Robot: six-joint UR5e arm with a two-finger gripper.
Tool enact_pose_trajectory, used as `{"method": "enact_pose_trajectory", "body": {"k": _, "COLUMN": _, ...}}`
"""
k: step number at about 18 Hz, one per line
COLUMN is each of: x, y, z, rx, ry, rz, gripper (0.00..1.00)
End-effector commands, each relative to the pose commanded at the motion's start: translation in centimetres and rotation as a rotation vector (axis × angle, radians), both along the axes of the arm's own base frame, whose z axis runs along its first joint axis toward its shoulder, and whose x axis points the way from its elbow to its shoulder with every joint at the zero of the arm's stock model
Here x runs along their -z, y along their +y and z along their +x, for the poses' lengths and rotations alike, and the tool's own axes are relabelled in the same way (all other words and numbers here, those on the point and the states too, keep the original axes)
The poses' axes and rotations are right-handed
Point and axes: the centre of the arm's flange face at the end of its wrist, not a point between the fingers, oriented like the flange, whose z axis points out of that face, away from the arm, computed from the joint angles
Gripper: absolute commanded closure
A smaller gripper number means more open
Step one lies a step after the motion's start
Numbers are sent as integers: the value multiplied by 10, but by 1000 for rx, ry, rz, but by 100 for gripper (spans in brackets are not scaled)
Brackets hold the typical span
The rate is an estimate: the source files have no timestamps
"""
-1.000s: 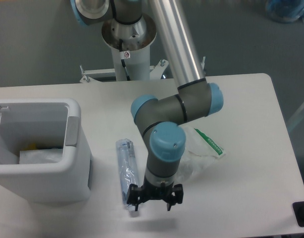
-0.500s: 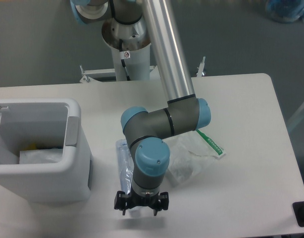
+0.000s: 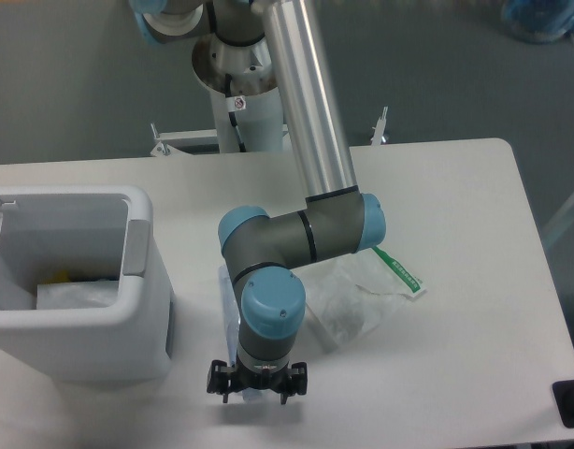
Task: Place the trash in the trash can
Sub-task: 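Close the gripper on the clear plastic bottle and lift it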
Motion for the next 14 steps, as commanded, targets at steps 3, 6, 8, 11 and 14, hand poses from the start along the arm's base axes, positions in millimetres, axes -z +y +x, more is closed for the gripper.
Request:
{"method": "enact_pose_trajectory", "body": {"k": 3, "x": 1, "y": 2, "z": 3, "rx": 3, "ry": 0, "rz": -2, "gripper": 4}}
{"method": "enact_pose_trajectory", "body": {"k": 6, "x": 4, "y": 2, "z": 4, "rx": -4, "ry": -6, "rz": -5, "gripper": 6}}
{"method": "enact_pose_trajectory", "body": {"k": 8, "x": 5, "y": 3, "z": 5, "rx": -5, "ry": -5, "rz": -6, "gripper": 14}}
{"method": "enact_pose_trajectory", "body": {"k": 11, "x": 5, "y": 5, "z": 9, "rx": 2, "ry": -6, "rz": -7, "gripper": 27}}
{"method": "enact_pose_trajectory", "body": {"k": 14, "x": 6, "y": 4, "z": 12, "rx": 3, "ry": -11, "rz": -10, "gripper": 37}}
